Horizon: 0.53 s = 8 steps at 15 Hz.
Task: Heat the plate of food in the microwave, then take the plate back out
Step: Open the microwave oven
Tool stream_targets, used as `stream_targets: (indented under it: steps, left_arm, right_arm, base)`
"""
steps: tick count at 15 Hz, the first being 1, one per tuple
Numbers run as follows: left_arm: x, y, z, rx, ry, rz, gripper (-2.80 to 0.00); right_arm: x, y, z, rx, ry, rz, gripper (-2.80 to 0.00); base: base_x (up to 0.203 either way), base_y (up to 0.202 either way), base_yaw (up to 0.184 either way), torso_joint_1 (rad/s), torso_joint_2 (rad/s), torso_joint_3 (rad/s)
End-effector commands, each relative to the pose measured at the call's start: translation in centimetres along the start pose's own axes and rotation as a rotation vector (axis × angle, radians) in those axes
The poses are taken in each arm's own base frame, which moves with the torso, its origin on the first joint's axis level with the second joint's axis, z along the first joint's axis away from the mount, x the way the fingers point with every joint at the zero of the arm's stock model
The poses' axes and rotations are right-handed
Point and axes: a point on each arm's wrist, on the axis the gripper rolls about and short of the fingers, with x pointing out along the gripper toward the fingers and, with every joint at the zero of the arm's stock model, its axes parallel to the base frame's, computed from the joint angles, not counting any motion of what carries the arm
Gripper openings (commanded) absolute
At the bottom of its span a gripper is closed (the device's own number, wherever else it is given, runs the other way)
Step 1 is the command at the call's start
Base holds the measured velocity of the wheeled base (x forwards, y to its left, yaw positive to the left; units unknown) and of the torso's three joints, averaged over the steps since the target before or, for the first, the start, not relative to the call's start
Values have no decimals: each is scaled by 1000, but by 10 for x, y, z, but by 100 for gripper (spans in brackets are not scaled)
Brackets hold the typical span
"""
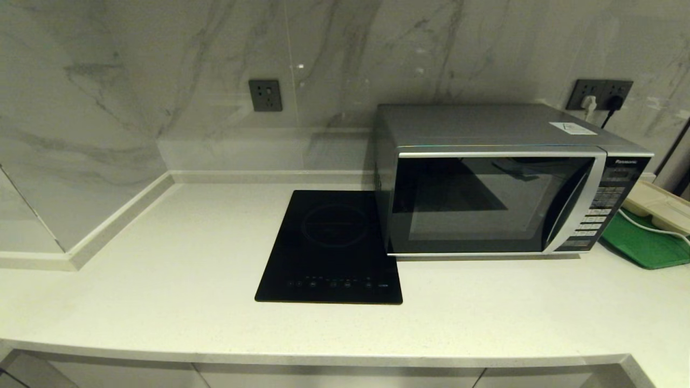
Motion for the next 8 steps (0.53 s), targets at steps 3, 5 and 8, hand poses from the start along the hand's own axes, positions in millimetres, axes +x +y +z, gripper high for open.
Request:
stream_targets:
  steps: [3,5,8]
  left_arm:
    - [0,0,0,-1,0,0,-280]
    - [0,0,0,-1,0,0,-280]
    - [0,0,0,-1,0,0,-280]
  right_arm:
    - [65,12,50,-208,206,-353,-280]
    - [68,8,47,-327,238,-535,-280]
    - [82,9,45,-394,296,-618,-280]
  base:
    - [0,0,0,0,0,0]
    - [0,0,0,0,0,0]
    - [0,0,0,0,0,0]
